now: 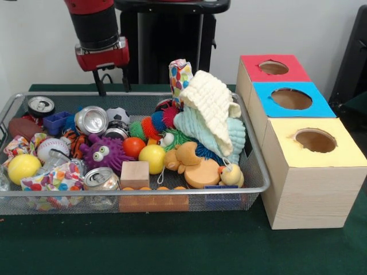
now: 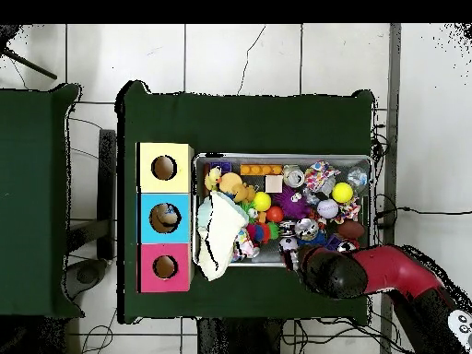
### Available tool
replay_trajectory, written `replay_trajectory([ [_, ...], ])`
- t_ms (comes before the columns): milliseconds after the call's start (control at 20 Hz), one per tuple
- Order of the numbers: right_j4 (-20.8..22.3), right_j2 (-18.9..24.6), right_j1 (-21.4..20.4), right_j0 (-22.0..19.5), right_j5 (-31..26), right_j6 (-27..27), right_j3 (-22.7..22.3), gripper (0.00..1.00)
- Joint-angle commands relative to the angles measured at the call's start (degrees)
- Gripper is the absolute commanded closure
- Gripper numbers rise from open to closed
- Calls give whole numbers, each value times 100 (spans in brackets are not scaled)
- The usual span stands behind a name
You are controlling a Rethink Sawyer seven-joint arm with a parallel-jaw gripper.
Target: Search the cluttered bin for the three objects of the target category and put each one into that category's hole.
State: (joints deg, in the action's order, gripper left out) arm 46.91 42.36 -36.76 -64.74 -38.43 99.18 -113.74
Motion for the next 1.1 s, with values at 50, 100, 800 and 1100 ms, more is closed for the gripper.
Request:
replay_trajectory([
  [50, -259, 356, 103, 205, -1157, -1834, 1309, 0],
  [100, -279, 365, 117, 243, -1256, -1886, 1394, 0],
  [800, -305, 659, 33, 694, -2271, -2448, 2213, 0],
  [1100, -289, 662, 401, 932, -2611, -2786, 2843, 0],
])
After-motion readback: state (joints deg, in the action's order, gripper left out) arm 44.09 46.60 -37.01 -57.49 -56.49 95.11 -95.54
